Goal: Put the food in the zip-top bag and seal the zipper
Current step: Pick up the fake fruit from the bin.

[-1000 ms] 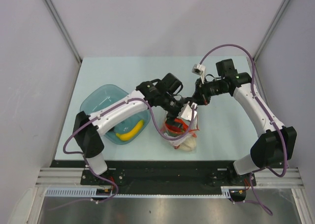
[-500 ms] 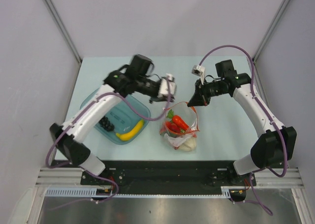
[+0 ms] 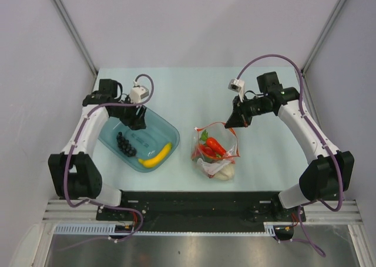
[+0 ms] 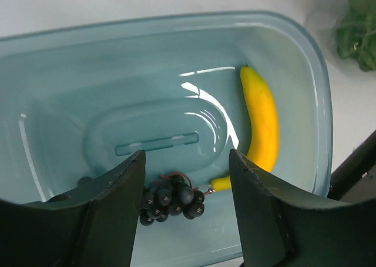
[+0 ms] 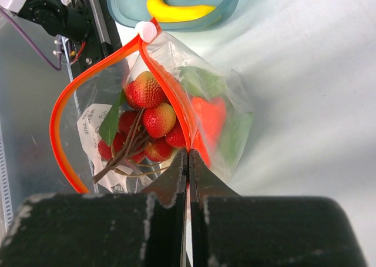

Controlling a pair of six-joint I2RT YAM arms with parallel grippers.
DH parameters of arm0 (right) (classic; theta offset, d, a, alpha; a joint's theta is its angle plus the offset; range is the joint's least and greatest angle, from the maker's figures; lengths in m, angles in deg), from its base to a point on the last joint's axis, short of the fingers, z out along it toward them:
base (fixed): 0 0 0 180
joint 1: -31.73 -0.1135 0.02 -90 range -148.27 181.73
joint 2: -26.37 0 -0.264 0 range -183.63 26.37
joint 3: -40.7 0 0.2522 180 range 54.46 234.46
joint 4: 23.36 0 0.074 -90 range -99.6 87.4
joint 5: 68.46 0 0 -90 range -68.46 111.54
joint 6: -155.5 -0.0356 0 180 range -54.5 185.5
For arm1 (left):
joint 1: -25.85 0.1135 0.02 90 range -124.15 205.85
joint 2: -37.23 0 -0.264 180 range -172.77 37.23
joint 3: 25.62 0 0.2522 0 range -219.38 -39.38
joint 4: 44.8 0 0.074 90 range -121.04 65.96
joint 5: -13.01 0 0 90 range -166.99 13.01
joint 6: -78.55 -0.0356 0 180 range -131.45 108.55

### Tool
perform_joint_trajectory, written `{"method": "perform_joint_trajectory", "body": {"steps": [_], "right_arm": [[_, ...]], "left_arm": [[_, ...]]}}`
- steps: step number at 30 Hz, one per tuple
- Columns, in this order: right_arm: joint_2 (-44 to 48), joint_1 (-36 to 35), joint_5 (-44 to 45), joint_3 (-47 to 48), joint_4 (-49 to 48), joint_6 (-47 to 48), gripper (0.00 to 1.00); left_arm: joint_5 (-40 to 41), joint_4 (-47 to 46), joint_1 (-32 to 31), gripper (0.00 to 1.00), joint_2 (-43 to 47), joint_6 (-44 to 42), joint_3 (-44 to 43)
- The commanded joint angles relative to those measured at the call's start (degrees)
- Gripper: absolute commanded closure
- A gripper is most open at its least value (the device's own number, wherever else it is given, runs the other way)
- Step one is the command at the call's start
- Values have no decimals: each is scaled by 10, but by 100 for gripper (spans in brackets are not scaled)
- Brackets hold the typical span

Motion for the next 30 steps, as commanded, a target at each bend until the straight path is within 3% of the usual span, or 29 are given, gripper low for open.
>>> {"method": "perform_joint_trajectory", "body": {"steps": [1,9,21,24,27,28,30], "right_arm": [[7,-4,10,-2,14,21,100],[4,-2,18,-3,15,21,100],[-2,2,22,3,20,22,100],[-2,3,22,4,21,24,100],[-3,4,21,5,25,25,100],[-3,5,21,5,25,26,100],[0,6,18,0,28,26,100]], "left_arm": [[19,33,-20,37,-17,-6,17],[85,-73,-168,31,-52,87,103],[118,-129,-207,32,-162,154,124],[135,-142,-207,36,-170,166,123],[129,-135,-203,48,-147,184,106],[125,-125,-201,59,-136,188,101],[116,-114,-197,67,-98,205,85]]}}
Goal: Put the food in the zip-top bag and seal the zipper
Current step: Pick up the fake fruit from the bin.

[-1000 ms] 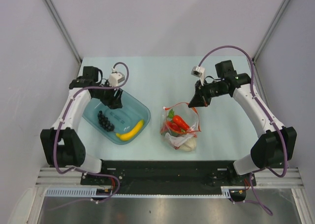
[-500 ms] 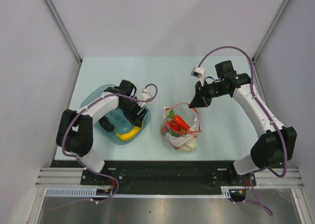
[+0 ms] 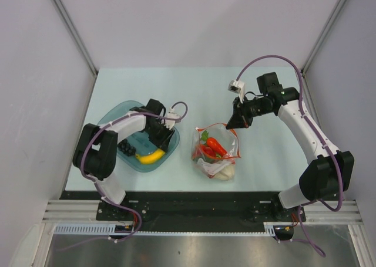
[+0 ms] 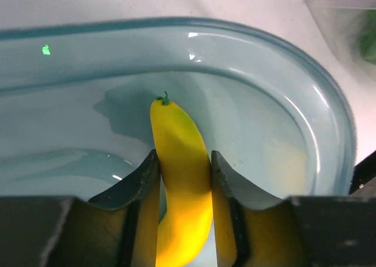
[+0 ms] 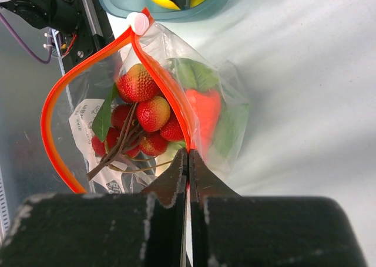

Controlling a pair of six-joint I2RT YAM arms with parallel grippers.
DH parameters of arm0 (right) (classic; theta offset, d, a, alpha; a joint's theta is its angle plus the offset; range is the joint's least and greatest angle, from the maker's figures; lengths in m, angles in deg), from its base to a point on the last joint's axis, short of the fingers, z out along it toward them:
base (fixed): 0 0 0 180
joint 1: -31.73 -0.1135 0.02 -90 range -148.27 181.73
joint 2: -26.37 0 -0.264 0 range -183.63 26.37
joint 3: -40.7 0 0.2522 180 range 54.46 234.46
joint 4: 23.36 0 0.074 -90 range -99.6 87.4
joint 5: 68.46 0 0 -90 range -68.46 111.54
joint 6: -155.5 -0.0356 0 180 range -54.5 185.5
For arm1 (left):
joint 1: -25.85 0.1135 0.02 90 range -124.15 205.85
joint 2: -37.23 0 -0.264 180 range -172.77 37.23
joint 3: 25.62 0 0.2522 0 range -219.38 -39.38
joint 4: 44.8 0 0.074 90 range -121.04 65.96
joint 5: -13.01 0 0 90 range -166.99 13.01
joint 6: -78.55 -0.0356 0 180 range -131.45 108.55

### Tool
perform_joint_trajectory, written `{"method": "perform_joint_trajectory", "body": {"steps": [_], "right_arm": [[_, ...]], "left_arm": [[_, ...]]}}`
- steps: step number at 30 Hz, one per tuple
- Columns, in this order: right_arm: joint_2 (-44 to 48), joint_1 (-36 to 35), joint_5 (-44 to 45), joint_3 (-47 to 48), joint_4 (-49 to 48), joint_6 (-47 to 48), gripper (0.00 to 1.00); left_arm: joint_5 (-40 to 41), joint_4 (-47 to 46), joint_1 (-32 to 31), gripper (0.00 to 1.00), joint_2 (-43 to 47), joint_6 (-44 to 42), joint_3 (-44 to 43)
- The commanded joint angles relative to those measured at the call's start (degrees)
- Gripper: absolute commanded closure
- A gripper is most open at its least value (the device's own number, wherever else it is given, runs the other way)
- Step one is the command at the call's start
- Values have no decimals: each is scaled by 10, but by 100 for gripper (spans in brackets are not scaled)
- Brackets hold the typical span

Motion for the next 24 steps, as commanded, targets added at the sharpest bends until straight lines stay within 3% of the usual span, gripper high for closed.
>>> {"method": "perform_joint_trajectory", "body": {"steps": [1,3,5,10,14,19,23,24], "right_arm": [[2,5,-3,-1,12,11,100],[3,5,-5,-5,11,7,100],[4,5,-8,-7,5,-5,100],[7,6,-18,-5,-12,-32,100],[9,6,-13,-8,-28,-75,100],[13,7,-7,-13,-43,-125,100],[18,7,-16,-16,-44,-137,100],[20,7,-17,-18,-44,-138,100]], "left_arm": [[-12,15,7,76,82,45,-47],[-18,29,8,84,110,69,-63],[-28,46,8,100,146,99,-96],[-61,19,8,100,219,185,-205],[-119,-65,-7,100,235,346,-265],[-150,-185,-49,100,223,496,-280],[-167,-267,-120,100,211,585,-256],[-157,-339,-131,100,222,602,-238]]}}
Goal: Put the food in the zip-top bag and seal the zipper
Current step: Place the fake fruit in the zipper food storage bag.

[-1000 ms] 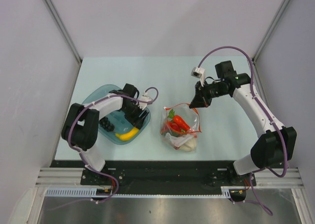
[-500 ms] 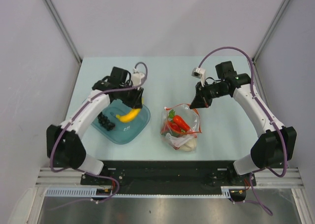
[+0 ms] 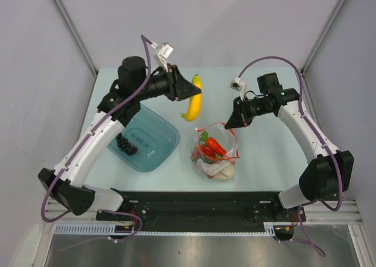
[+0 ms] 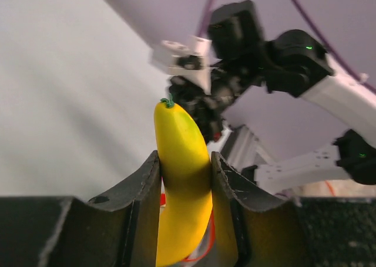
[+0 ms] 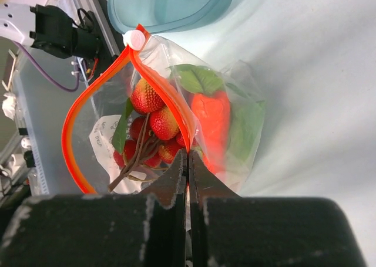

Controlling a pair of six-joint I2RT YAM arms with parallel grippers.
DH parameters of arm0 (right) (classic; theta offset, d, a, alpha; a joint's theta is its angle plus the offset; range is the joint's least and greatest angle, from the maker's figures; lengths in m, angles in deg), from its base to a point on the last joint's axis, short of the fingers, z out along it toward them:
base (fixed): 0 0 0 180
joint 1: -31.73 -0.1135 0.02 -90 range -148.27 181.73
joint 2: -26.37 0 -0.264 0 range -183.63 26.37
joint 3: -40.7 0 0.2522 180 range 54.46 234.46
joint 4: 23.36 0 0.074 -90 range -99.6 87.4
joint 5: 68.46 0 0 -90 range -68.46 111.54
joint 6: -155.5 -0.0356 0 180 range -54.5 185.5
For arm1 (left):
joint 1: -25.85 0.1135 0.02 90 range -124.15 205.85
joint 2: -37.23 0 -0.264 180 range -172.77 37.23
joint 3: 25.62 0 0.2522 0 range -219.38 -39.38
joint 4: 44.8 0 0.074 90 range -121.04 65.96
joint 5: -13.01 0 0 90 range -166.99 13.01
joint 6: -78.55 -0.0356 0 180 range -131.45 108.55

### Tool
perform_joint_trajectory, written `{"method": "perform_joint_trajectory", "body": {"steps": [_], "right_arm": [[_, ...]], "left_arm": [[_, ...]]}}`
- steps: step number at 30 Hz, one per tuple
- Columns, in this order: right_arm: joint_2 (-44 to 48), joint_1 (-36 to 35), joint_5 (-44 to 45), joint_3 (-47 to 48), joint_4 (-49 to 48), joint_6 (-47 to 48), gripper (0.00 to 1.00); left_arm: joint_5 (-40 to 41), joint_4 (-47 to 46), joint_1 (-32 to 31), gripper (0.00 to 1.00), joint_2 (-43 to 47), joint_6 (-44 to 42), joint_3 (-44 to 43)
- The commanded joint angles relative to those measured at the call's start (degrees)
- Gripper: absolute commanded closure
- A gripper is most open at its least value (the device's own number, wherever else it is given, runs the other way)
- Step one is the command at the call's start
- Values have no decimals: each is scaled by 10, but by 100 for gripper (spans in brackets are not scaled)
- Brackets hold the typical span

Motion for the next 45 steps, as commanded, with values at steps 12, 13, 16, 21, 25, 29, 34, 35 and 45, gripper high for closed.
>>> {"method": "perform_joint_trajectory", "body": {"steps": [12,13,16,21,25,29,34,35,45], "right_arm": [[35,11,-33,-27,-50,-75,100],[35,12,-41,-26,-50,-74,100],[36,12,-46,-26,-49,-70,100],[42,11,-60,-24,-48,-70,100],[43,10,-75,-25,-45,-69,100],[42,7,-84,-27,-43,-67,100],[40,7,-93,-21,-33,-55,100],[39,8,-93,-19,-31,-51,100],[19,9,-111,19,26,6,100]], "left_arm": [[152,-494,-214,100,57,106,259],[167,-487,-231,100,55,40,260],[186,-456,-250,100,50,-73,280],[202,-454,-252,100,46,-166,343],[207,-478,-257,97,32,-230,376],[225,-477,-270,89,7,-305,381],[251,-450,-313,77,10,-444,399],[249,-411,-315,77,9,-458,396],[174,-93,-320,98,-25,-636,258]]}}
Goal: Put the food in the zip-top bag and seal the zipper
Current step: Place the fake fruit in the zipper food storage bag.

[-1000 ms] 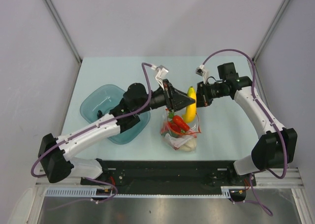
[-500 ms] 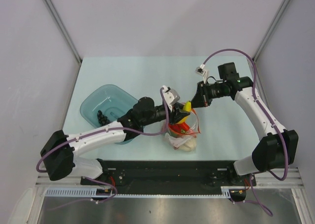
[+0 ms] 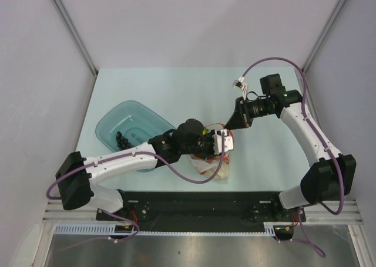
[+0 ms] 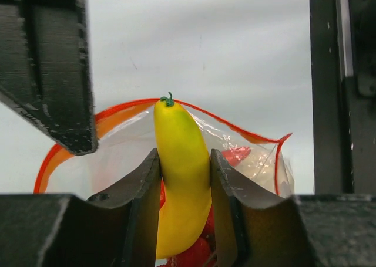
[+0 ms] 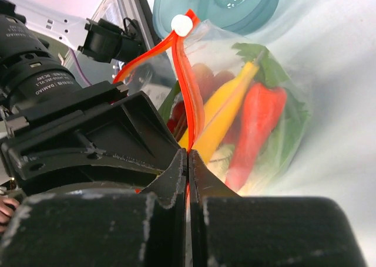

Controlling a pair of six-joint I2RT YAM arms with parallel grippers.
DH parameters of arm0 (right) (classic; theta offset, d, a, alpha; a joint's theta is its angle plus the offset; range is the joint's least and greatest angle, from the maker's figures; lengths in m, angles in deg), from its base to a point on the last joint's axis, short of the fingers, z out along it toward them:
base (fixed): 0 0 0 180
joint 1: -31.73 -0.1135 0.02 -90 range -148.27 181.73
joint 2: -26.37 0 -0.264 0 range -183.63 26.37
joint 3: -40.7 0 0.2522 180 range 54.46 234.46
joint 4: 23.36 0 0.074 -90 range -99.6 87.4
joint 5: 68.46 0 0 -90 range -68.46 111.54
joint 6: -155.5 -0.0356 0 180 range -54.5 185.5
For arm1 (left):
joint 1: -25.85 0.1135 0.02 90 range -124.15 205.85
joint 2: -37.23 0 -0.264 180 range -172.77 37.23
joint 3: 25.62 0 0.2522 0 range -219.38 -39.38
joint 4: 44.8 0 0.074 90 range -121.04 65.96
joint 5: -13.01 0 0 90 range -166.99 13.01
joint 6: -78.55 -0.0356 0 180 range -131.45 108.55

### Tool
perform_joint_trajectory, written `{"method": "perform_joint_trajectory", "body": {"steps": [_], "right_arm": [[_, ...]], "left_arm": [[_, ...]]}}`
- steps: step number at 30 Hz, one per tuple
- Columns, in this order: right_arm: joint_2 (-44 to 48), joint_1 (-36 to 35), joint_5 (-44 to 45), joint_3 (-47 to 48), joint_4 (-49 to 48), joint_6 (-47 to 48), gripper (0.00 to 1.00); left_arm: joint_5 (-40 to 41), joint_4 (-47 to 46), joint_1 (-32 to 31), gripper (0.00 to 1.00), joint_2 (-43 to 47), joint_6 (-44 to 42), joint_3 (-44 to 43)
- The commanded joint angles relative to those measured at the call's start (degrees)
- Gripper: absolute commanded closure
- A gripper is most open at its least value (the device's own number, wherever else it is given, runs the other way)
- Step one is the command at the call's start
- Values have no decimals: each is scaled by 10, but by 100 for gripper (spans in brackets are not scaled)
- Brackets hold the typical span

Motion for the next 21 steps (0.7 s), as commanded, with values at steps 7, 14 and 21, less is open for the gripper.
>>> {"method": "perform_joint_trajectory", "body": {"steps": [7,14,21], "right_arm": [[-17,0,-38,59,72,69,100],[-24,1,-33,70,82,90,100],[-27,4,-28,65,88,105,100]], "left_arm": [[-63,329,-3,80,-80,-177,-161],[-109,366,6,32,-87,-167,-240],[-142,453,36,25,-72,-174,-370]]}}
